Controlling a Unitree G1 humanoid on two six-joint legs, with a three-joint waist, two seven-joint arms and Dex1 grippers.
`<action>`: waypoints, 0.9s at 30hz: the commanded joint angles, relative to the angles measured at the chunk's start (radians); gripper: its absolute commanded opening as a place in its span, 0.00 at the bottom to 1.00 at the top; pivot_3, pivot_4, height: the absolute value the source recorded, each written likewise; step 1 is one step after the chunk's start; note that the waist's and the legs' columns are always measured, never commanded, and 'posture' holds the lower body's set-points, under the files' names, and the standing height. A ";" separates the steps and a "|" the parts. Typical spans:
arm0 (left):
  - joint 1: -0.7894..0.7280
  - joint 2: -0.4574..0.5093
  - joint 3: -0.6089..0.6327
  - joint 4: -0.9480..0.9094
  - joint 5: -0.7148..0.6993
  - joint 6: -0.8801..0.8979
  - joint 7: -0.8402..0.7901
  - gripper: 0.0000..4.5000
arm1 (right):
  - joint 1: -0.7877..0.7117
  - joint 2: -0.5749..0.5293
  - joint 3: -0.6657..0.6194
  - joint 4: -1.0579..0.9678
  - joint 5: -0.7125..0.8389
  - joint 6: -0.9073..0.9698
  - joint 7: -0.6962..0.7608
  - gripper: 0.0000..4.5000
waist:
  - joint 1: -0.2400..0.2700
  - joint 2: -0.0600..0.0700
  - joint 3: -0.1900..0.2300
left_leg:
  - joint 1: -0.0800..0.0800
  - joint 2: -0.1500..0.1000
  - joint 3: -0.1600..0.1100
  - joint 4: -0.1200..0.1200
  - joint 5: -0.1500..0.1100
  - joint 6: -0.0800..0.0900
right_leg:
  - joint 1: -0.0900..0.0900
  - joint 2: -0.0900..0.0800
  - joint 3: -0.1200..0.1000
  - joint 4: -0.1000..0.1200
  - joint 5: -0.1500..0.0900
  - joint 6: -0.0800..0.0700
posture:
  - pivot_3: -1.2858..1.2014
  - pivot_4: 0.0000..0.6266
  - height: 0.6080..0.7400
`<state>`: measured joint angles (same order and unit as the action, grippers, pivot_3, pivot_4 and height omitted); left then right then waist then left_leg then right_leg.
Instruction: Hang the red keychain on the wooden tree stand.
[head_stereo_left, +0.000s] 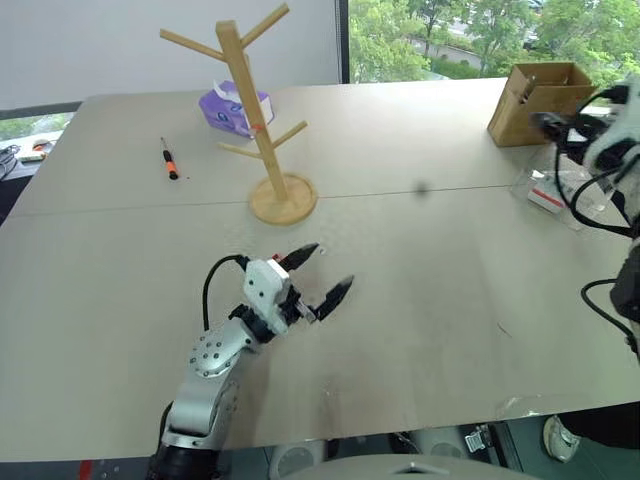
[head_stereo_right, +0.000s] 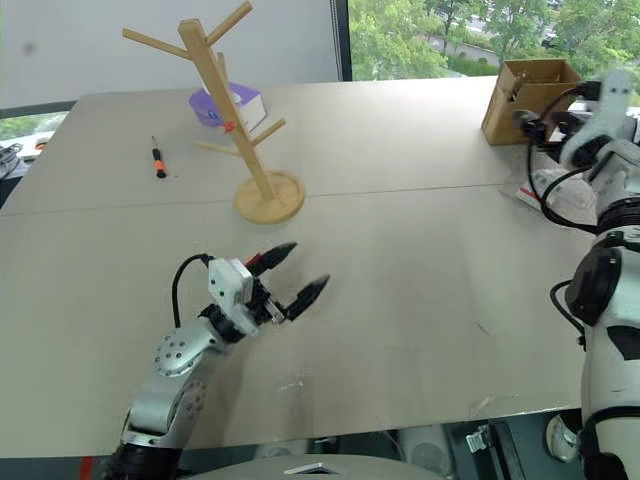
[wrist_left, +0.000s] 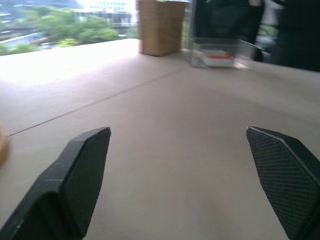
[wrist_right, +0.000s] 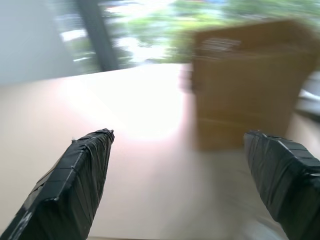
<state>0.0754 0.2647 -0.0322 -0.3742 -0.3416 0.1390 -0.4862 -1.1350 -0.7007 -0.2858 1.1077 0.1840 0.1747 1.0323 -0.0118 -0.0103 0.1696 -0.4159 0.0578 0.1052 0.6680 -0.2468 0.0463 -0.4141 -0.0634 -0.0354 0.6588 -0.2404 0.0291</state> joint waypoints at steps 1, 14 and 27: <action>0.001 -0.043 0.039 -0.145 0.024 0.185 0.208 1.00 | 0.214 0.021 0.055 -0.327 0.096 -0.049 0.296 0.99 | 0.013 -0.001 -0.001 | 0.000 0.000 -0.002 0.001 0.000 0.000 | 0.001 -0.001 -0.003 -0.001 0.000 0.000 | 0.52 0.24 1.00; -0.209 -0.233 0.250 -0.377 -0.037 0.998 0.659 1.00 | 0.881 0.086 0.236 -1.072 0.237 -0.245 0.468 0.99 | 0.004 -0.004 0.000 | 0.002 -0.003 -0.010 0.004 0.001 -0.002 | 0.003 0.002 -0.007 0.003 -0.001 0.002 | 0.52 0.24 1.00; -0.212 -0.234 0.254 -0.553 -0.002 1.325 0.670 1.00 | 0.873 0.101 0.251 -0.970 0.249 -0.393 0.476 0.99 | 0.005 -0.006 0.001 | 0.002 -0.003 -0.010 0.003 0.004 -0.007 | 0.003 0.002 -0.006 0.003 0.000 0.000 | 0.52 0.24 1.00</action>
<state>-0.1395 0.0274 0.2259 -0.8681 -0.3471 1.4396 0.1918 -0.2489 -0.5943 -0.0309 0.1417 0.4102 -0.1983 1.4882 -0.0071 -0.0159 0.1705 -0.4144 0.0544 0.0950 0.6713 -0.2425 0.0390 -0.4111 -0.0611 -0.0414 0.6616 -0.2404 0.0291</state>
